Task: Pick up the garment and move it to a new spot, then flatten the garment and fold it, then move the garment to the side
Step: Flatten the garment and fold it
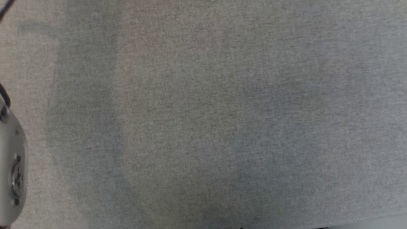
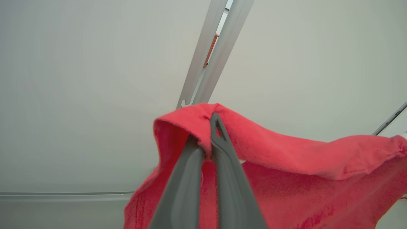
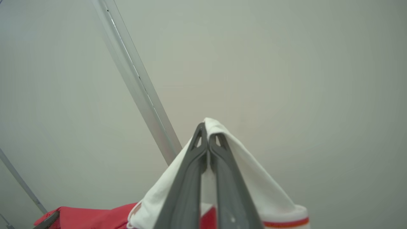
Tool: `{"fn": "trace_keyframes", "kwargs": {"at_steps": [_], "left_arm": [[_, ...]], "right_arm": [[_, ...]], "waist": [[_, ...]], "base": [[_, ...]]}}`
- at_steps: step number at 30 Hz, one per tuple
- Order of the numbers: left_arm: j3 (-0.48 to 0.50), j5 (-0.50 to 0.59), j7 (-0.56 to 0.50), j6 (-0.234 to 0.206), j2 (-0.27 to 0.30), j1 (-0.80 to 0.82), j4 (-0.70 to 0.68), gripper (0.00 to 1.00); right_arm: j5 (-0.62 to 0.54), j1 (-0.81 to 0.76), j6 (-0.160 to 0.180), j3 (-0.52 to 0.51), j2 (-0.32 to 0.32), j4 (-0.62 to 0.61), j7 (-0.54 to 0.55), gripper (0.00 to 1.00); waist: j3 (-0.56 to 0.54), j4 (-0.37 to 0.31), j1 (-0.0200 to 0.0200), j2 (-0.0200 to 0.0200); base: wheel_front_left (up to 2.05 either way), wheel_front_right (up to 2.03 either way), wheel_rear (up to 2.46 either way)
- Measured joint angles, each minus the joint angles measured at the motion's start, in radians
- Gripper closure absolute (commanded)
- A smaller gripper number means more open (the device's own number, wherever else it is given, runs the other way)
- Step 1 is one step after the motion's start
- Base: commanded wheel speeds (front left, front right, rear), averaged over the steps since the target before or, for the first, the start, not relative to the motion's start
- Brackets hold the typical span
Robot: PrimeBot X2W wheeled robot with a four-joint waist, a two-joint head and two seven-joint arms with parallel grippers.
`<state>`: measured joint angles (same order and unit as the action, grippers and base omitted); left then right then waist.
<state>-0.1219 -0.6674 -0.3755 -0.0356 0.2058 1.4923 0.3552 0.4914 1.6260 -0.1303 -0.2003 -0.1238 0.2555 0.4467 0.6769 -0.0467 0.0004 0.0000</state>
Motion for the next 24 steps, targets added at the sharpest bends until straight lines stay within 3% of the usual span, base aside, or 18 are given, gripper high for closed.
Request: {"fn": "trace_keyframes", "kwargs": {"at_steps": [5,7,10,14,17,24], "left_arm": [[0.012,0.044,0.245,0.038,-0.044,0.211,0.167,1.0],[0.012,0.054,0.333,0.067,-0.047,0.241,0.242,1.0],[-0.006,0.061,0.386,0.102,-0.056,0.233,0.341,1.0],[-0.052,0.063,0.455,0.145,-0.073,0.115,0.443,1.0],[-0.088,0.043,0.467,0.159,-0.076,0.006,0.476,1.0],[-0.187,-0.142,0.457,0.165,-0.021,-0.361,0.294,1.0]], "right_arm": [[-0.076,0.25,0.0,0.016,0.026,0.16,-0.218,1.0],[-0.049,0.274,0.0,0.044,0.035,0.208,-0.3,1.0],[0.02,0.235,0.0,0.107,0.034,0.261,-0.342,1.0],[0.151,0.008,0.0,0.206,-0.019,0.251,-0.39,1.0],[0.275,-0.182,0.0,0.247,-0.077,0.164,-0.412,1.0],[0.515,-0.676,0.0,0.281,-0.185,-0.102,-0.471,1.0]], "waist": [[0.092,0.034,-0.0001,0.0],[0.125,0.048,-0.0001,0.0],[0.158,0.062,0.0,0.0],[0.173,0.075,0.0,0.0],[0.155,0.08,-0.0001,0.0],[0.061,0.082,-0.0003,0.0]], "base": [[0.0,0.0,0.0],[0.0,0.0,0.0],[0.0,0.0,0.0],[0.0,0.0,0.0],[0.0,0.0,0.0],[0.0,0.0,0.0]]}}
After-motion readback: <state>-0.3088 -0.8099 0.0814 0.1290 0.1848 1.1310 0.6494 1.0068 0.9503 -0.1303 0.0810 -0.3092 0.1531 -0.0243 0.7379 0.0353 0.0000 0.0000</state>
